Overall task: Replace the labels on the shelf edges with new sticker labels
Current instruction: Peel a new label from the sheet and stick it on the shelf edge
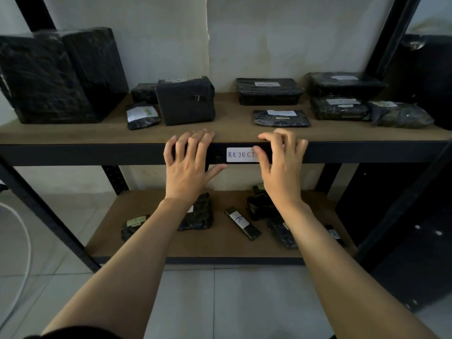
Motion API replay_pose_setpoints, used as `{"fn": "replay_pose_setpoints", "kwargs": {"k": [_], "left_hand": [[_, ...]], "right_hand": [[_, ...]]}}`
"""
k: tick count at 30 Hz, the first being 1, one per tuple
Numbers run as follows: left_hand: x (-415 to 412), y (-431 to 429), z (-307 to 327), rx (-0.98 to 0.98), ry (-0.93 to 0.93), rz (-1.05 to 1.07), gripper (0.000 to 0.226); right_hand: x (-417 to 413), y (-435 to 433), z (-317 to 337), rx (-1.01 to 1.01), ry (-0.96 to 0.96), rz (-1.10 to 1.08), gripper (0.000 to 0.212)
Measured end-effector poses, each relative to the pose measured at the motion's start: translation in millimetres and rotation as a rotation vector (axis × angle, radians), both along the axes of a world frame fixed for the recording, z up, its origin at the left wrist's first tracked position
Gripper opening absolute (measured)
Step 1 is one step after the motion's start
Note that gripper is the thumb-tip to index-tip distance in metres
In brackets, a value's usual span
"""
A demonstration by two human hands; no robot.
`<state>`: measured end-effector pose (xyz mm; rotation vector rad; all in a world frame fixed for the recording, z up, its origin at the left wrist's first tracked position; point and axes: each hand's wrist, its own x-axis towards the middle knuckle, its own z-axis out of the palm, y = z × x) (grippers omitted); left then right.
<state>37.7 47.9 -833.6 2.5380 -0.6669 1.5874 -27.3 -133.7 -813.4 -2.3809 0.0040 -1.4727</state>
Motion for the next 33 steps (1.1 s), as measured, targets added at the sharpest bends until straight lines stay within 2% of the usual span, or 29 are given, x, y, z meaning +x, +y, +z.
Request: {"fn": "replay_pose_setpoints", "kwargs": {"k": [4, 7, 17, 21, 24, 28, 33], "left_hand": [[1, -2, -3, 0.013, -0.024, 0.021, 0.067], [2, -2, -2, 0.022, -0.048, 0.034, 0.067], [-3, 0, 1, 0.066, -0.081, 0.077, 0.061], [-5, -1, 2, 0.073, -0.071, 0.08, 0.061], [-6, 0, 2, 0.065, -0.064, 0.071, 0.061], [-6, 0, 1, 0.057, -0.032, 0.065, 0.062], [-9, -2, 3, 0.062, -0.008, 0.078, 0.062]], "right_hand": [[-3, -9, -4, -0.037, 0.024, 0.067, 0.024], [-5, -10, -4, -0.043, 0.09, 0.072, 0.041], [-2, 17, 6, 0.067, 0.085, -0.105, 0.07], [0, 23, 8, 0.034, 0.085, -0.191, 0.08], [-2, 17, -1, -0.066, 0.096, -0.255, 0.073], [-6, 2, -10, -0.169, 0.026, -0.261, 0.049], [-1, -8, -7, -0.089, 0.007, -0.001, 0.028]]}}
